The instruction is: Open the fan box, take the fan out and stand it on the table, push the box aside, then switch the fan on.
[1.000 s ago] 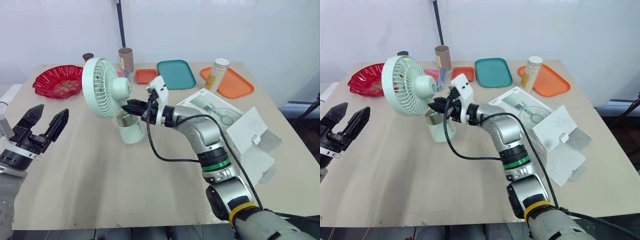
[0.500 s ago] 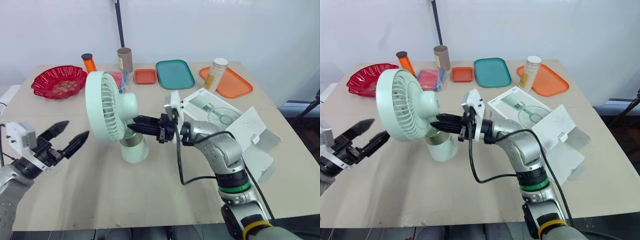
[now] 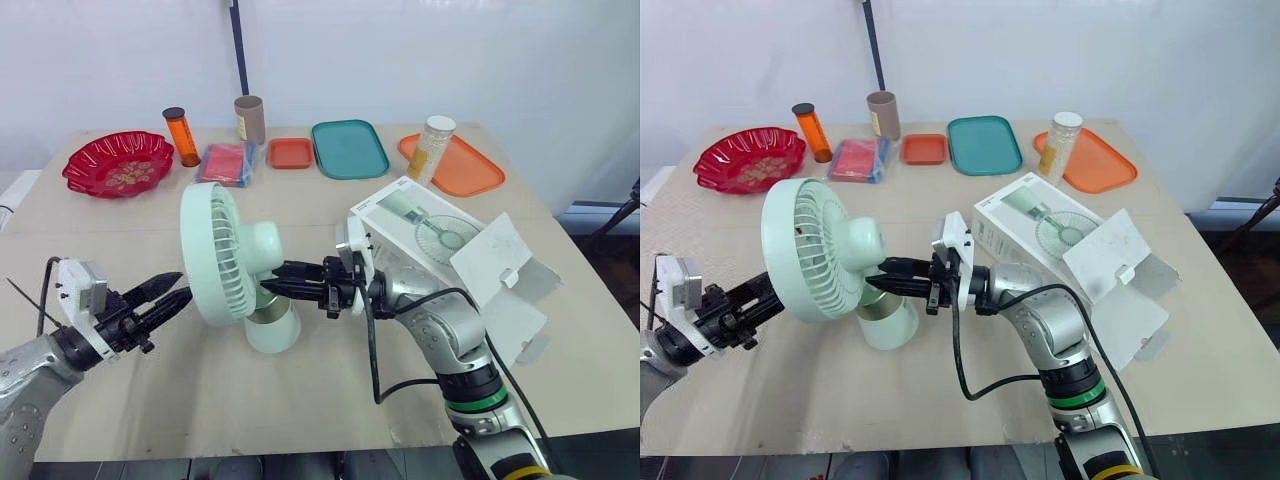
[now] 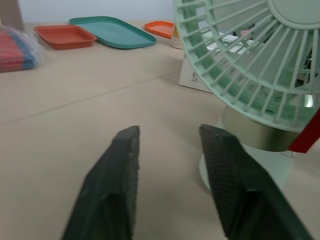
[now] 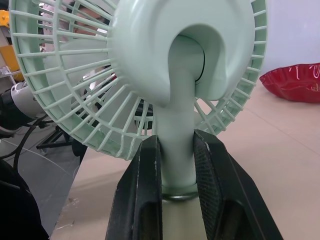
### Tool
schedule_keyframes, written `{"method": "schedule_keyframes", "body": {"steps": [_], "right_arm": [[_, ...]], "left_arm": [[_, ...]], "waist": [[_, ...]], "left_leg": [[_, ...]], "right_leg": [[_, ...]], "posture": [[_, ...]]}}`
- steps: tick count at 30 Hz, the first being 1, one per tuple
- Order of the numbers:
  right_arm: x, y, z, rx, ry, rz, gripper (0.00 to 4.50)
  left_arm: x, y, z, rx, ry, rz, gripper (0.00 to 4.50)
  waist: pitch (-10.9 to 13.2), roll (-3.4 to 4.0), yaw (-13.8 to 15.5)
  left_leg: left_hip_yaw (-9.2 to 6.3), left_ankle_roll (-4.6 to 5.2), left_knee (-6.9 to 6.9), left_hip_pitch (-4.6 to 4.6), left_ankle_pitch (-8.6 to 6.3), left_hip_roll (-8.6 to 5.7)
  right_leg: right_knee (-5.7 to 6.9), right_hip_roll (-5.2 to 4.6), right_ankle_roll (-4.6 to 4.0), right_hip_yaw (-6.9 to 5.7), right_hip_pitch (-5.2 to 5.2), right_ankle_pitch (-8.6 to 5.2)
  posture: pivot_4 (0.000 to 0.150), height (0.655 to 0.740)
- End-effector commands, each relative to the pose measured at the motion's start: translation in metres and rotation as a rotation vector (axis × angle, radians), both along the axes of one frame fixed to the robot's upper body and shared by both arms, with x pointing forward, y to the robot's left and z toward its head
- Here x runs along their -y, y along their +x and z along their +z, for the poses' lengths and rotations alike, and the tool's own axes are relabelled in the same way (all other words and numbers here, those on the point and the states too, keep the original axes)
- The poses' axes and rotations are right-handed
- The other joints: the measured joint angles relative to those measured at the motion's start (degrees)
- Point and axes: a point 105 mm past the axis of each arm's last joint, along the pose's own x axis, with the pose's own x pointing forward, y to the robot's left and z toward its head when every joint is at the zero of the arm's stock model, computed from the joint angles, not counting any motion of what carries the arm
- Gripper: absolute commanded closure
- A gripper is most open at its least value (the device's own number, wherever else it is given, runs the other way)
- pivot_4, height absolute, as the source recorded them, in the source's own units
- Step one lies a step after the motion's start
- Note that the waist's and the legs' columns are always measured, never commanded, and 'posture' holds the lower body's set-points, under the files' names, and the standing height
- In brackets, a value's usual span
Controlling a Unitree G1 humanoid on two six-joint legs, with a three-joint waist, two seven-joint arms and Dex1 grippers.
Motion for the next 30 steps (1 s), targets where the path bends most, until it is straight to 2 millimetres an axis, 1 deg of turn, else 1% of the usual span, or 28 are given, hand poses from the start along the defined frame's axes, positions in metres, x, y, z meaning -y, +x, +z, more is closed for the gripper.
{"method": "schedule_keyframes", "body": {"steps": [1, 2, 3, 9, 18, 22, 30], "right_arm": [[0.002, -0.004, 0.005, 0.039, 0.041, 0.02, 4.16], [0.002, -0.004, 0.003, 0.038, 0.037, 0.018, 4.16], [0.002, -0.004, 0.001, 0.041, 0.032, 0.018, 4.16], [0.005, -0.007, -0.009, 0.068, -0.004, 0.024, 4.16], [0.011, -0.008, -0.014, 0.091, -0.023, 0.02, 4.16], [0.015, -0.007, -0.016, 0.089, -0.032, 0.01, 4.16], [0.018, -0.007, -0.019, 0.095, -0.056, 0.001, 4.16]], "left_arm": [[0.01, -0.002, -0.005, 0.003, 0.046, -0.064, 3.98], [0.012, -0.002, -0.008, -0.005, 0.057, -0.072, 4.38], [0.015, -0.001, -0.013, -0.015, 0.07, -0.082, 4.45], [0.028, 0.003, -0.029, -0.042, 0.119, -0.132, 4.45], [0.031, 0.001, -0.045, -0.084, 0.13, -0.197, 4.45], [0.033, -0.001, -0.05, -0.108, 0.124, -0.235, 4.45], [0.043, 0.003, -0.055, -0.116, 0.108, -0.28, 4.45]], "waist": [[0.0, 0.0, 0.03], [0.0, 0.0, 0.04], [0.01, 0.0, 0.05], [0.0, 0.0, 0.06], [0.0, 0.0, 0.06], [0.0, 0.0, 0.06], [0.0, -0.01, 0.12]], "left_leg": [[0.0, 0.0, 0.0, 0.0, 0.0, 0.0], [0.0, 0.0, 0.0, 0.0, 0.0, -0.01], [0.0, 0.0, 0.0, -0.01, 0.0, -0.01], [0.0, 0.0, 0.0, 0.01, 0.0, 0.0], [0.0, 0.0, 0.0, 0.02, 0.0, 0.0], [0.0, 0.0, 0.0, 0.03, 0.0, 0.0], [0.0, 0.0, 0.01, 0.06, 0.0, 0.0]], "right_leg": [[-0.01, -0.01, 0.01, 0.0, 0.0, -0.01], [-0.01, -0.01, 0.01, 0.0, 0.0, -0.02], [-0.01, 0.0, 0.01, 0.0, 0.0, -0.02], [0.0, 0.01, 0.0, 0.0, 0.0, -0.01], [0.0, 0.0, 0.0, 0.0, 0.02, -0.01], [0.0, 0.0, 0.0, 0.0, 0.03, -0.01], [0.01, 0.0, 0.0, 0.0, 0.06, -0.01]], "posture": [[0.15, 0.74], [0.15, 0.74], [0.15, 0.74], [0.15, 0.74], [0.15, 0.74], [0.15, 0.74], [0.15, 0.74]]}}
